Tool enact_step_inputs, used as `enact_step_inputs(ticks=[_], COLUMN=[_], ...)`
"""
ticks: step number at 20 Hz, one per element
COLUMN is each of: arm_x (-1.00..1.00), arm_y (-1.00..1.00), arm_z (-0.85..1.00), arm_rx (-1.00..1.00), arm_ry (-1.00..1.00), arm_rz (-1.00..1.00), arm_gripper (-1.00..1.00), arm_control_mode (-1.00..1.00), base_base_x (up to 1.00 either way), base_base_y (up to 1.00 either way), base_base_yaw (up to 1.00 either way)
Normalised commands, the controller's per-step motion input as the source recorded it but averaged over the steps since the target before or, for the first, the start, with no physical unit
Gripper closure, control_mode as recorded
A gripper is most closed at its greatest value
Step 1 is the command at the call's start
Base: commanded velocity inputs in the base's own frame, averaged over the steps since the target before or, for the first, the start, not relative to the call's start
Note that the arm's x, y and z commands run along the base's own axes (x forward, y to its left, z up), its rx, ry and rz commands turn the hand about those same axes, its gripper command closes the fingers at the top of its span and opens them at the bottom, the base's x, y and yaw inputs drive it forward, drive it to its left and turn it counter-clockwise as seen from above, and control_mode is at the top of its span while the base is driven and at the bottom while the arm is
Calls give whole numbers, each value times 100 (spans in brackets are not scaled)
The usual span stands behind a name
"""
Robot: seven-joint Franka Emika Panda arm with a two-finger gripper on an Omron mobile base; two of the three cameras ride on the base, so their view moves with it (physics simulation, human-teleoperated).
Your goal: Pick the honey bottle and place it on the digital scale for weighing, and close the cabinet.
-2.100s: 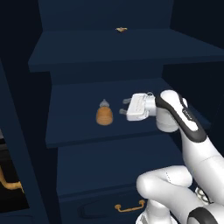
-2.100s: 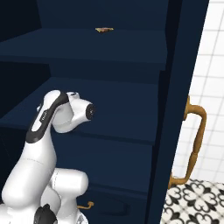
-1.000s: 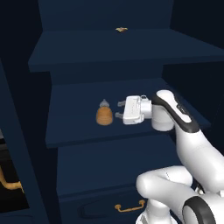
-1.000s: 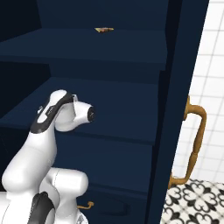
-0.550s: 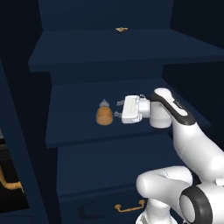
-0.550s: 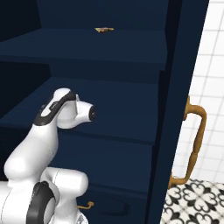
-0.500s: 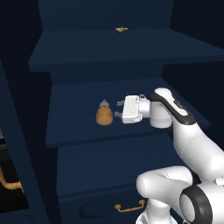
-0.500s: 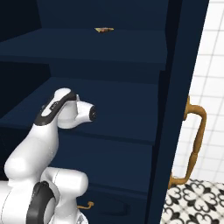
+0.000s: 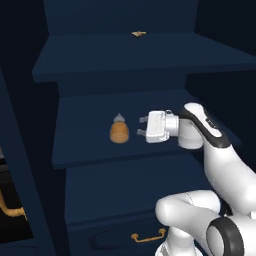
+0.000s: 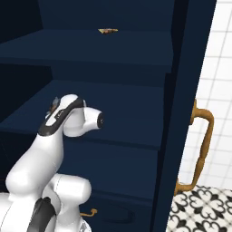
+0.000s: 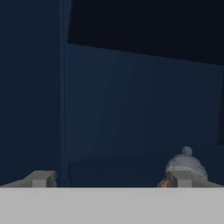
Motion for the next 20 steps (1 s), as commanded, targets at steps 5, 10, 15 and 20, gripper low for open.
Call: enact_step_inputs(ticks=[5,10,15,20], arm_x=[1,28,51,62], arm_y=[-37,-27,-4,36], arm_z=[0,0,0,0], arm_rx=[0,1,0,-7], arm_ry=[8,15,25,11], arm_rz=[0,-5,-15,-12], arm_gripper=[-100,-100,-100,-100], arm_control_mode=[-100,-100,-100,-100], base_base_x=[0,0,0,0], base_base_y=[0,0,0,0], base_base_yaw=[0,0,0,0])
